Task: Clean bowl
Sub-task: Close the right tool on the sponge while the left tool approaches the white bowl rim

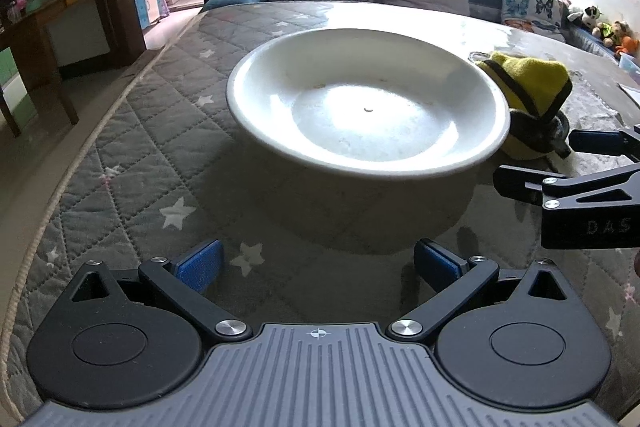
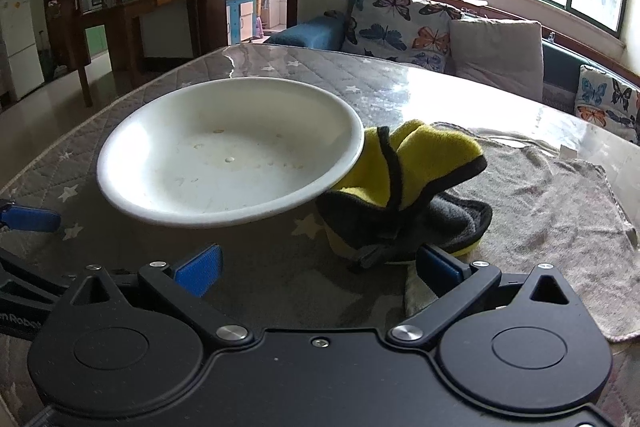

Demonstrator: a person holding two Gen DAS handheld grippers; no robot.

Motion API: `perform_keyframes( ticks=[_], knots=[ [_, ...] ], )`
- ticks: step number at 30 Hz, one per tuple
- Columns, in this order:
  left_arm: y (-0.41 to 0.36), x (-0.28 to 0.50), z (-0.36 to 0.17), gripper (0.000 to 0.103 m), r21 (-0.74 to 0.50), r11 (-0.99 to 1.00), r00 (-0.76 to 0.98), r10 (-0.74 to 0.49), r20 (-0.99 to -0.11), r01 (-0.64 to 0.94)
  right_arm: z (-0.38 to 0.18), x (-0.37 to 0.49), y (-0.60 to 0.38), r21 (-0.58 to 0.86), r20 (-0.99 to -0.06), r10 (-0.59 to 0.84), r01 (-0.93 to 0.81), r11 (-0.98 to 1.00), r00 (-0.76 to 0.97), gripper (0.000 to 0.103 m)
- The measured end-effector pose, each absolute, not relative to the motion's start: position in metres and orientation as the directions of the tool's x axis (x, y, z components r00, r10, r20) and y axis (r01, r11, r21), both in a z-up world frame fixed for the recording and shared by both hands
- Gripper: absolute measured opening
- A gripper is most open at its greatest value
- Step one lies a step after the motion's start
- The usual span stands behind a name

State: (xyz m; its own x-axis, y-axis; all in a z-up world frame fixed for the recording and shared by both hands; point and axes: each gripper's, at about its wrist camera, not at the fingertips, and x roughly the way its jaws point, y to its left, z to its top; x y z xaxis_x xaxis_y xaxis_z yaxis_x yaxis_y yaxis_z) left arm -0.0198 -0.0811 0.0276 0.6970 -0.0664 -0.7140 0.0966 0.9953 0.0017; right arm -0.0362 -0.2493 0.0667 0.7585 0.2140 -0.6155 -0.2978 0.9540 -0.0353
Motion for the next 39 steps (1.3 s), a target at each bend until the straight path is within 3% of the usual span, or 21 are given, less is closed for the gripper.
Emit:
perform_keyframes(
  ticks=[16,39],
  knots=[
    [-0.089,-0.019,0.042,0.100,0.017,0.993,0.714,-0.071,-0.697,0.115,0.077,-0.032,-0.261,-0.075,-0.604,0.209,-0.316,0.946,0.769,0.103],
    [-0.089,-0.011,0.046,0.083,-0.025,0.995,0.691,-0.086,-0.718,0.099,0.084,-0.027,-0.269,-0.102,-0.585,0.211,-0.329,0.939,0.783,0.103]
  ],
)
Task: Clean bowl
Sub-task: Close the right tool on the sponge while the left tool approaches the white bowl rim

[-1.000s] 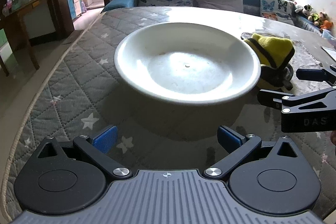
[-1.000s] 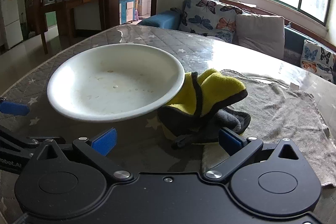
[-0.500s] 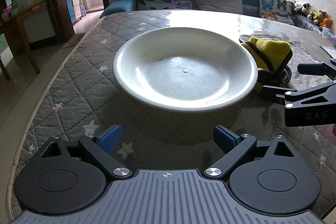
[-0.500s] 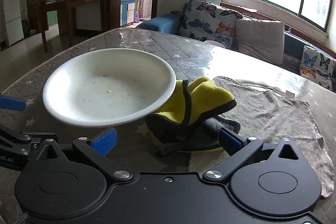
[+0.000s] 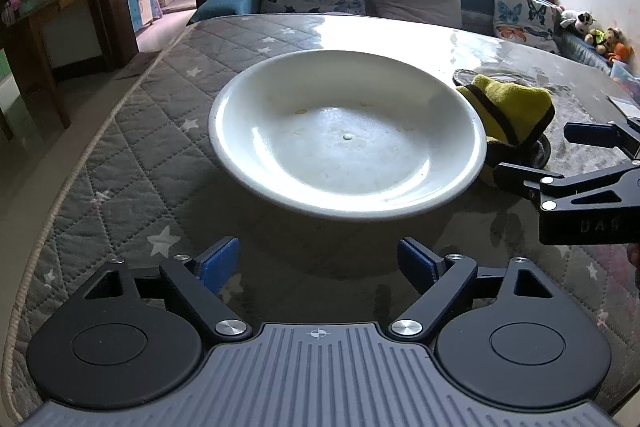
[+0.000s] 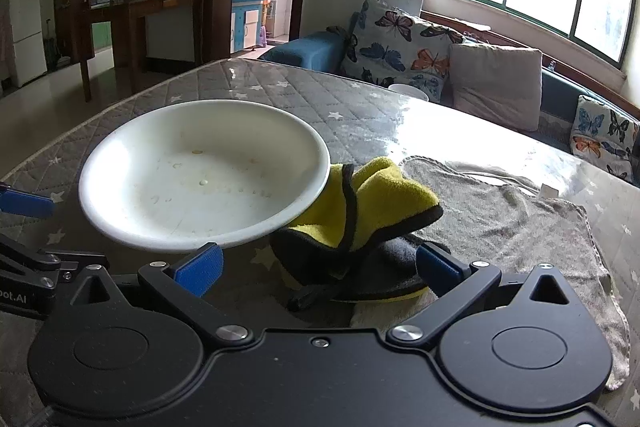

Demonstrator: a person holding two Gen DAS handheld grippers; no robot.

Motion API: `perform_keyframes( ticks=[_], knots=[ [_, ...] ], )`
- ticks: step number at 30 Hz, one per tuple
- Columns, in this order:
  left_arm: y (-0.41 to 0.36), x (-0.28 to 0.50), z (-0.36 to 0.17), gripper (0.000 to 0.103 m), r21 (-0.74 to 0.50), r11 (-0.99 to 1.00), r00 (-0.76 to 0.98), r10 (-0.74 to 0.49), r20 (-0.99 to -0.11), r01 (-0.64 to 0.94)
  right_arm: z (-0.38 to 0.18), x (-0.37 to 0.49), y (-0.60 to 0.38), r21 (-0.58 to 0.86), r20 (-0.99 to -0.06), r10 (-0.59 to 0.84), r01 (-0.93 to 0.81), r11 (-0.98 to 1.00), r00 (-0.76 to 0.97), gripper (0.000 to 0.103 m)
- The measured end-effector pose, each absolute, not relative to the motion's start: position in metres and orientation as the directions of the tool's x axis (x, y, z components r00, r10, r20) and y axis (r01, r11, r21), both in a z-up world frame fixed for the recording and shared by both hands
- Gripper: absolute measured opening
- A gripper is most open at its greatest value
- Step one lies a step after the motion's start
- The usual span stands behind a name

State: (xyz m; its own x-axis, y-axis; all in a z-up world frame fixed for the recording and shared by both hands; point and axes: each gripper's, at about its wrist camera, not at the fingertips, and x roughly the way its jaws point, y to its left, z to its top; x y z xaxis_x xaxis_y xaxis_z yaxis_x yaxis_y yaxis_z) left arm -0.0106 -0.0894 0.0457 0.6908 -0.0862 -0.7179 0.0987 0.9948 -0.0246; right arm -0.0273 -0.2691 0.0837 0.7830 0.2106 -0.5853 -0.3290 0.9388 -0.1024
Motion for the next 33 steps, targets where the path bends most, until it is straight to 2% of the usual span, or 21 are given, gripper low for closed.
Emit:
perform_keyframes(
  ticks=[5,13,18,25,31,33],
  knots=[
    [-0.090,-0.007,0.046,0.077,-0.030,0.995,0.684,-0.088,-0.724,0.097,0.083,-0.025,-0.274,-0.105,-0.584,0.218,-0.338,0.935,0.782,0.103],
    [-0.091,-0.004,0.046,0.076,-0.023,0.995,0.682,-0.082,-0.727,0.096,0.082,-0.020,-0.282,-0.104,-0.576,0.242,-0.364,0.925,0.781,0.103],
    [-0.090,-0.003,0.046,0.074,-0.023,0.995,0.680,-0.083,-0.728,0.096,0.083,-0.014,-0.289,-0.095,-0.578,0.240,-0.356,0.930,0.780,0.099],
    [-0.089,-0.002,0.047,0.074,-0.032,0.995,0.679,-0.086,-0.729,0.092,0.081,-0.001,-0.296,-0.070,-0.600,0.246,-0.356,0.932,0.762,0.081],
    [-0.092,-0.003,0.051,0.074,-0.044,0.994,0.679,-0.102,-0.727,0.103,0.081,0.007,-0.296,-0.061,-0.602,0.253,-0.359,0.931,0.757,0.079],
    [-0.094,-0.004,0.052,0.074,-0.043,0.993,0.678,-0.109,-0.727,0.113,0.082,0.008,-0.294,-0.056,-0.601,0.264,-0.369,0.928,0.755,0.072]
  ],
)
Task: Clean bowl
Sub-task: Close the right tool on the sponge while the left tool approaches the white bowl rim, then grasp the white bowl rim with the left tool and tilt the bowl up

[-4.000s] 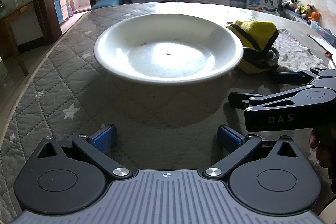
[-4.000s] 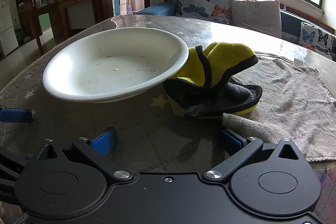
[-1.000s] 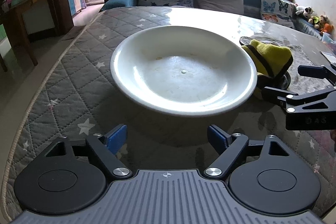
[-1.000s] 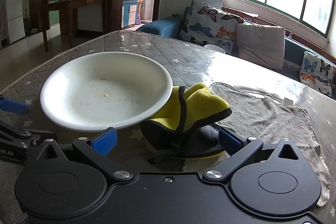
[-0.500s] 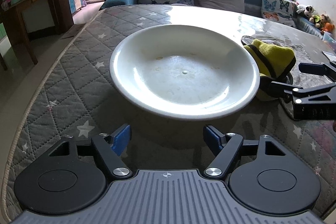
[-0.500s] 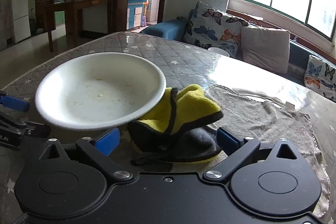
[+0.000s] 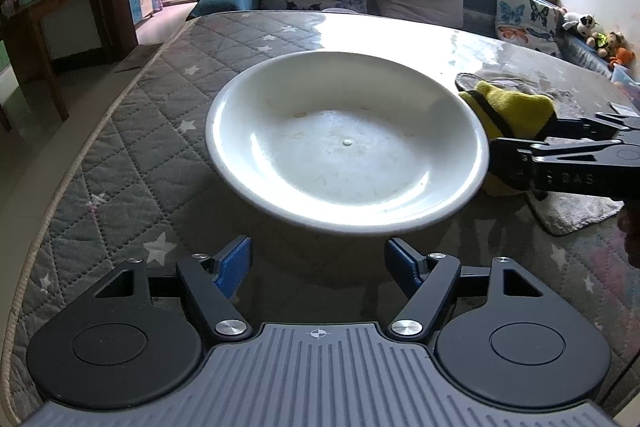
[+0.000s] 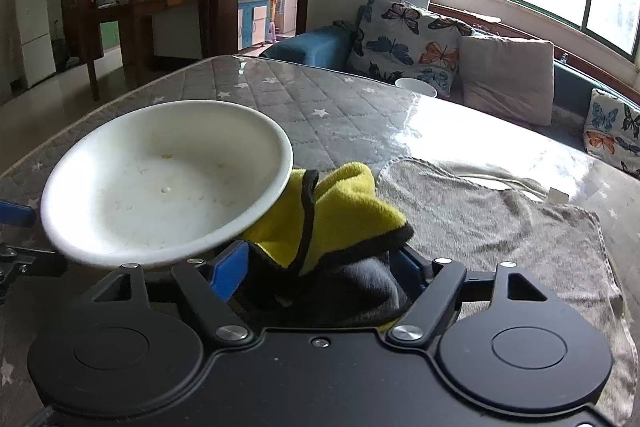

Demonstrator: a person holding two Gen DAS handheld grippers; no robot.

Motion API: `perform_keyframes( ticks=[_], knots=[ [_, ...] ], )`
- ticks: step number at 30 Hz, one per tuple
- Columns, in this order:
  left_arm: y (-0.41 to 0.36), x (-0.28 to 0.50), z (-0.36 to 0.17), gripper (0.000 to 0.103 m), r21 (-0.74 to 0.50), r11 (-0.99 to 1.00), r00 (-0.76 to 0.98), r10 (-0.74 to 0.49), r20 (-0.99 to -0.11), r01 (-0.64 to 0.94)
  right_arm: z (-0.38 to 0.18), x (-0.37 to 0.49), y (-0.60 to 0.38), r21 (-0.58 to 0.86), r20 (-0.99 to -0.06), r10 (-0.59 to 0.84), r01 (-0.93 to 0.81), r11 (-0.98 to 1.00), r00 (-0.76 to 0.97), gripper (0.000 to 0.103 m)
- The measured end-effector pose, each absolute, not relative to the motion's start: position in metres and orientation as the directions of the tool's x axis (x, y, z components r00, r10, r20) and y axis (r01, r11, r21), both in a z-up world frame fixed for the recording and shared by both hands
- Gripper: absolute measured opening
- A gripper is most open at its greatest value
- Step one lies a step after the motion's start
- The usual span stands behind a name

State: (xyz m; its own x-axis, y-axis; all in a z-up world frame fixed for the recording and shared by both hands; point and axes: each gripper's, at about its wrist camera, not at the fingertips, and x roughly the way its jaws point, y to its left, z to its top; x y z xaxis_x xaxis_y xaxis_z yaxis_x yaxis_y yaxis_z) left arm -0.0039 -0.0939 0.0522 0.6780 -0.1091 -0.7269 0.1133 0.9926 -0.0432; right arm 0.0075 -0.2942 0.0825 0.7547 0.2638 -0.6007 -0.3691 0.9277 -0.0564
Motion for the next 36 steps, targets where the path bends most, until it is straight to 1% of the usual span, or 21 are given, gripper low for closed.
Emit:
perform_keyframes(
  ticks=[1,3,5,9,11,15,16,17,18,25,28,29,30,31,33,34,36],
  knots=[
    [-0.094,-0.004,0.052,0.074,-0.041,0.992,0.678,-0.109,-0.727,0.116,0.082,0.008,-0.293,-0.056,-0.602,0.266,-0.372,0.927,0.753,0.069],
    [-0.096,-0.005,0.054,0.074,-0.037,0.991,0.676,-0.113,-0.728,0.126,0.081,0.010,-0.292,-0.060,-0.607,0.264,-0.375,0.925,0.750,0.069],
    [-0.098,-0.007,0.056,0.074,-0.030,0.990,0.675,-0.118,-0.728,0.141,0.079,0.013,-0.292,-0.059,-0.610,0.265,-0.376,0.925,0.747,0.065],
    [-0.105,-0.016,0.063,0.074,0.002,0.981,0.686,-0.135,-0.715,0.195,0.075,0.020,-0.290,-0.039,-0.622,0.274,-0.378,0.925,0.733,0.065],
    [-0.110,-0.021,0.068,0.074,0.022,0.973,0.696,-0.148,-0.703,0.229,0.073,0.022,-0.289,-0.032,-0.625,0.279,-0.380,0.924,0.729,0.062],
    [-0.121,-0.022,0.070,0.074,0.060,0.958,0.708,-0.164,-0.687,0.280,0.070,0.024,-0.290,-0.017,-0.625,0.294,-0.389,0.921,0.723,0.062],
    [-0.124,-0.021,0.070,0.074,0.070,0.954,0.711,-0.166,-0.683,0.291,0.071,0.024,-0.290,-0.014,-0.625,0.297,-0.391,0.920,0.722,0.060],
    [-0.128,-0.019,0.069,0.074,0.083,0.949,0.712,-0.168,-0.681,0.304,0.071,0.025,-0.291,-0.013,-0.626,0.300,-0.393,0.919,0.720,0.054],
    [-0.132,-0.018,0.068,0.074,0.096,0.944,0.714,-0.170,-0.679,0.316,0.071,0.024,-0.290,-0.014,-0.625,0.303,-0.398,0.917,0.720,0.052],
    [-0.160,-0.002,0.056,0.072,0.182,0.888,0.707,-0.196,-0.680,0.422,0.073,0.025,-0.291,-0.033,-0.625,0.304,-0.413,0.910,0.719,0.049],
    [-0.165,0.006,0.051,0.062,0.183,0.883,0.695,-0.196,-0.692,0.432,0.072,0.025,-0.291,-0.031,-0.621,0.313,-0.422,0.906,0.718,0.044],
    [-0.167,0.009,0.049,0.055,0.184,0.882,0.691,-0.195,-0.696,0.435,0.072,0.025,-0.291,-0.034,-0.621,0.315,-0.425,0.904,0.718,0.043],
    [-0.168,0.012,0.047,0.050,0.184,0.880,0.687,-0.195,-0.700,0.438,0.073,0.025,-0.290,-0.039,-0.620,0.315,-0.430,0.902,0.718,0.042],
    [-0.170,0.014,0.045,0.049,0.184,0.878,0.683,-0.196,-0.704,0.442,0.073,0.024,-0.289,-0.045,-0.619,0.316,-0.434,0.900,0.719,0.040],
    [-0.170,0.018,0.042,0.039,0.178,0.875,0.674,-0.201,-0.710,0.449,0.073,0.025,-0.287,-0.052,-0.618,0.316,-0.439,0.897,0.720,0.038],
    [-0.170,0.020,0.041,0.039,0.176,0.875,0.670,-0.201,-0.714,0.451,0.074,0.025,-0.287,-0.056,-0.618,0.316,-0.441,0.896,0.720,0.037],
    [-0.170,0.023,0.038,0.034,0.167,0.875,0.661,-0.206,-0.722,0.455,0.074,0.024,-0.287,-0.059,-0.615,0.319,-0.445,0.893,0.721,0.036]
  ],
)
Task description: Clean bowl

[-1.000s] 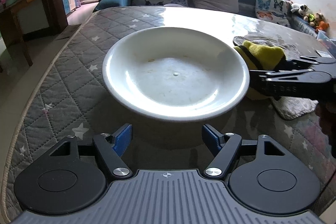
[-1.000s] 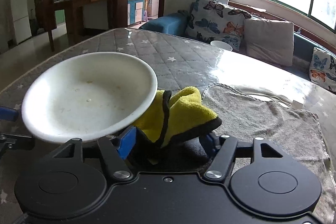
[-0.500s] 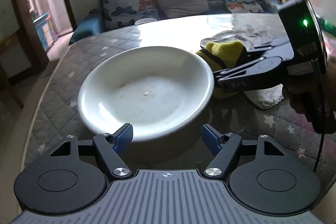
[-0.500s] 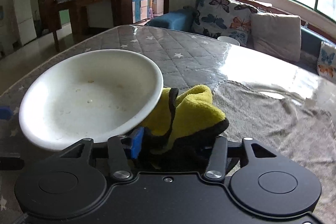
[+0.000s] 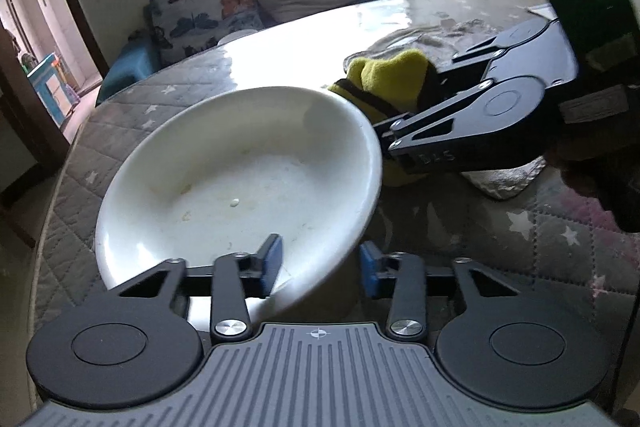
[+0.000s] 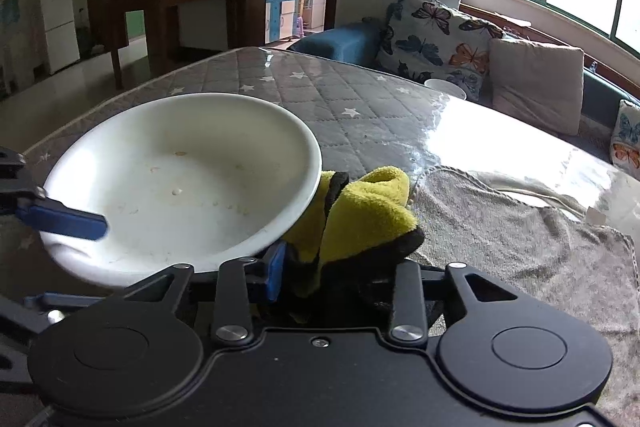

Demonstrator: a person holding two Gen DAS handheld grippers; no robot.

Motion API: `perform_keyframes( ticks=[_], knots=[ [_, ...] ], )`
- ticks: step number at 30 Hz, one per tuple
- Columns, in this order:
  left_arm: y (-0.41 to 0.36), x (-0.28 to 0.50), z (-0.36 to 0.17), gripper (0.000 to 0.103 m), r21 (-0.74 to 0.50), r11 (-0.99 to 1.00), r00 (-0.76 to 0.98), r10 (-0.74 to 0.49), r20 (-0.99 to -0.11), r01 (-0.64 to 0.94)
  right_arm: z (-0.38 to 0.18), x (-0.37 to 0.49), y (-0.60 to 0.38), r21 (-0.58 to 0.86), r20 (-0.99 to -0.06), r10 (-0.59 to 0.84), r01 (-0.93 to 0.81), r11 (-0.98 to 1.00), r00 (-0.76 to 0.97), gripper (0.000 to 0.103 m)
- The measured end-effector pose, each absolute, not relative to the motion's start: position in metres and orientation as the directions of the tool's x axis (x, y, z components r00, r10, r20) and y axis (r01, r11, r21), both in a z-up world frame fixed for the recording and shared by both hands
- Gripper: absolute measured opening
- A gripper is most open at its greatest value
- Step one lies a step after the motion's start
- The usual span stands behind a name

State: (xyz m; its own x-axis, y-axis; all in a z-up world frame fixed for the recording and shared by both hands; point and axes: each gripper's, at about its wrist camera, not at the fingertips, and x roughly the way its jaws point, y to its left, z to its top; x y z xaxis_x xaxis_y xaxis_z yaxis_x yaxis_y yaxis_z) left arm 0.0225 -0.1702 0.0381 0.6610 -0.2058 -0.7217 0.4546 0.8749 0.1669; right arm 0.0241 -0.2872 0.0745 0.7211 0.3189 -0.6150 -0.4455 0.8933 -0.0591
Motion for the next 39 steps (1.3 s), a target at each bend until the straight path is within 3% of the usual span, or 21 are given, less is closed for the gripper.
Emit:
perform_keyframes(
  ticks=[8,39],
  knots=[
    [-0.169,0.027,0.035,0.028,0.150,0.870,0.650,-0.227,-0.725,0.470,0.074,0.023,-0.288,-0.050,-0.604,0.326,-0.443,0.895,0.727,0.034],
    [-0.138,0.022,0.054,0.028,0.146,0.893,0.678,-0.208,-0.705,0.426,0.092,-0.017,-0.273,-0.035,-0.561,0.457,-0.571,0.820,0.691,0.032]
  ],
)
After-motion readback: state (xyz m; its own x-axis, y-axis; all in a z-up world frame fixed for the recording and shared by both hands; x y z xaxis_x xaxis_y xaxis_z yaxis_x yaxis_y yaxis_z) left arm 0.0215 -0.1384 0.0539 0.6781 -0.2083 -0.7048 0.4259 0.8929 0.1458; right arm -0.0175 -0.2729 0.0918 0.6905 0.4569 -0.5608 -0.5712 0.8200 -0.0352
